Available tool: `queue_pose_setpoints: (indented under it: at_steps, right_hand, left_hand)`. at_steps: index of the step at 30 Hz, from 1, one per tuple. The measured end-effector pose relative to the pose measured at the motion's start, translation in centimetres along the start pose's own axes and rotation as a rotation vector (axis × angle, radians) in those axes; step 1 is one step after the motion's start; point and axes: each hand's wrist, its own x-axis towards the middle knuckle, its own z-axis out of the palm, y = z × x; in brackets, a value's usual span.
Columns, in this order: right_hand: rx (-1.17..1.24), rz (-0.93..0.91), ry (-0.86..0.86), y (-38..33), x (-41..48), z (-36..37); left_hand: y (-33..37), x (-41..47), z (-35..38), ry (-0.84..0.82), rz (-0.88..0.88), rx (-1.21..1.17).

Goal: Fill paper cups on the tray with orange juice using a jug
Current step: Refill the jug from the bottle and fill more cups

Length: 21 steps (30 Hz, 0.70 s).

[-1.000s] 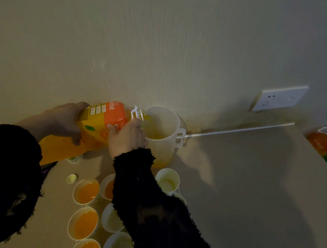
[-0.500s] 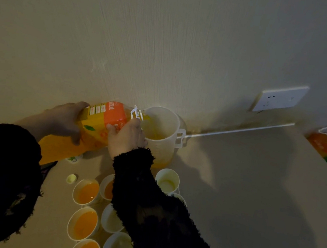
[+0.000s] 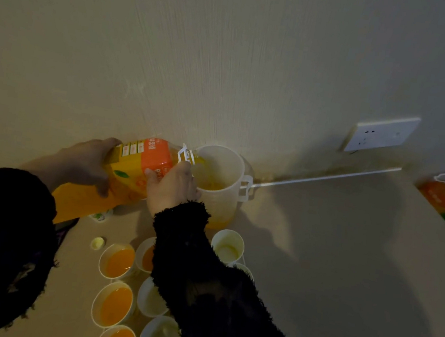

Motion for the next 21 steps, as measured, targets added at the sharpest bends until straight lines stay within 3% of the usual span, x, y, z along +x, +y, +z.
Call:
queue_pose_setpoints:
  at_steps: [21]
  right_hand:
    - [-0.018,-0.011,0.008,-0.03,-0.16,0.09]
  left_hand:
    - [-0.20,-0.11,0.12,0.001,0.010,-0.024]
